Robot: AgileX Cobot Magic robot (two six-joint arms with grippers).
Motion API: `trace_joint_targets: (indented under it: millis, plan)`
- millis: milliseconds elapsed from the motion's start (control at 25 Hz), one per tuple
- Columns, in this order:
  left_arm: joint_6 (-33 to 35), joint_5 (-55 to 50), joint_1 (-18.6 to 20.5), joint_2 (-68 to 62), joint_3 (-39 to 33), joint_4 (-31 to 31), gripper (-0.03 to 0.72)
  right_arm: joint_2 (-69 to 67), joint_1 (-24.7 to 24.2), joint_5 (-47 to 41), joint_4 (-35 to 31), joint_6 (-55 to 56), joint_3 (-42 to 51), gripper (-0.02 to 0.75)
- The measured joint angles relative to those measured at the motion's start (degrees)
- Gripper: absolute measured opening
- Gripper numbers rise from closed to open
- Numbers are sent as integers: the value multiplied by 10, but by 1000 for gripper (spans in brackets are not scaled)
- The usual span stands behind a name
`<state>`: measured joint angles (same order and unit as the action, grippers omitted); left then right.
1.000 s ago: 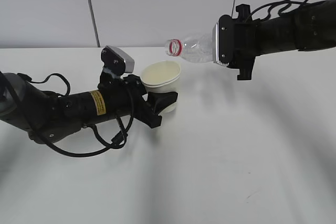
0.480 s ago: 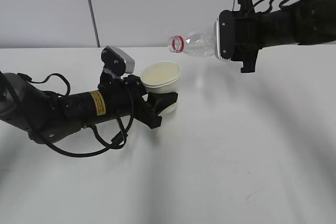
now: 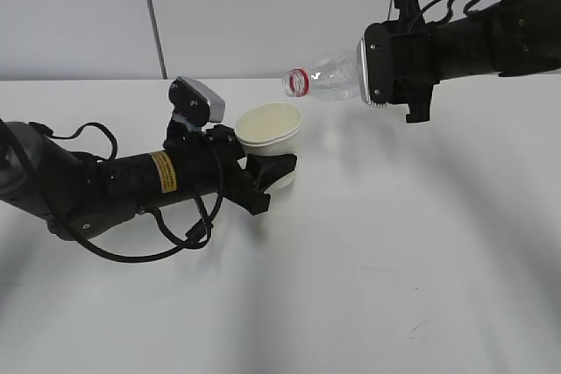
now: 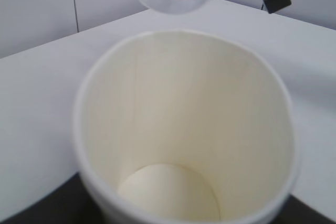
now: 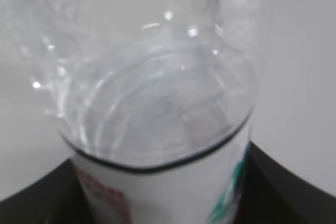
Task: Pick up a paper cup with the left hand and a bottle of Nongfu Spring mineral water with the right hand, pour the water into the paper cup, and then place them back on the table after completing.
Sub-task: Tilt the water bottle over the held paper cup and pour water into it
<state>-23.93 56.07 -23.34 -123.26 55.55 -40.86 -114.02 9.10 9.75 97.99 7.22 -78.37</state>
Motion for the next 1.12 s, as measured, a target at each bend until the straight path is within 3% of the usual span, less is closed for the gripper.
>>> trace_joint_targets:
  millis: [1120]
  plan:
    - [0,0,0,0,0,0,381,0,20,-30,41,-1,-10,450]
